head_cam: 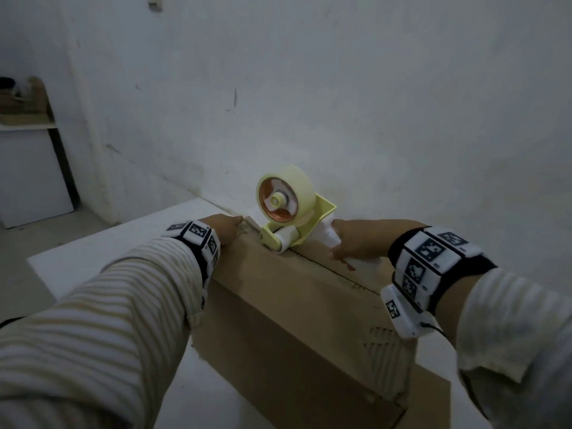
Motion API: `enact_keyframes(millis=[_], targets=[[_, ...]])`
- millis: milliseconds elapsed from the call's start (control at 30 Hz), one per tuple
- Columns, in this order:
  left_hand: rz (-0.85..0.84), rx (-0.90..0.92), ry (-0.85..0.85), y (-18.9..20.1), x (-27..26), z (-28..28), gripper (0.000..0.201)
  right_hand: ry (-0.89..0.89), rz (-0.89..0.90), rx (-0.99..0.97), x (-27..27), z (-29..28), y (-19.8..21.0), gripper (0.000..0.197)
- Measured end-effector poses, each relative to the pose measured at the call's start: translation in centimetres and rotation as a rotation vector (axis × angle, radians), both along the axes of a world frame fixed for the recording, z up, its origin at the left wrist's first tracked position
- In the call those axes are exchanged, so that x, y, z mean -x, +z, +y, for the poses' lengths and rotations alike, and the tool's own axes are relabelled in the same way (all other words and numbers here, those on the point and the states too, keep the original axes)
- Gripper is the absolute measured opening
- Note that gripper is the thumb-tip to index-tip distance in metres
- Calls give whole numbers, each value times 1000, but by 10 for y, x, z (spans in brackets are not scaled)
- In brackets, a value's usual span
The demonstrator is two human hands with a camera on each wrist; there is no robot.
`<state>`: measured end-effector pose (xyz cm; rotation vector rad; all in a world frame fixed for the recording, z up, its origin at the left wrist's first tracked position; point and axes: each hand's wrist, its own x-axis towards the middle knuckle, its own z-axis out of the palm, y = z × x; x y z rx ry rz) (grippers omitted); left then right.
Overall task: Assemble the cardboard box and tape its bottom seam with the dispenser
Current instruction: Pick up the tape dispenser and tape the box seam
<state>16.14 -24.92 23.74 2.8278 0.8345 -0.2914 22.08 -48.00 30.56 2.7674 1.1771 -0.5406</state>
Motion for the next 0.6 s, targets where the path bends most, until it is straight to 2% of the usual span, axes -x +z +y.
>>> enact_keyframes(millis=[33,67,233,433,500,600], targets=[[-6,-5,7,0,-1,-1,51,-5,29,-8,-1,-11,0,15],[1,-19,18,1,0,-5,51,-13,52,-14,-3,-24,0,19],[-15,-68,73,-1,-5,-20,47,-79,106,-74,-9,-72,-4,10],[-78,-103,60,-7,-12,-77,51,-8,104,-173,-6,-82,-10,29],[-51,-67,-2,-10,-17,-95,45,2,97,-205,-8,-84,-13,37],[7,-27,-3,-11,-20,-104,44,-3,90,-237,-11,-87,-18,46]])
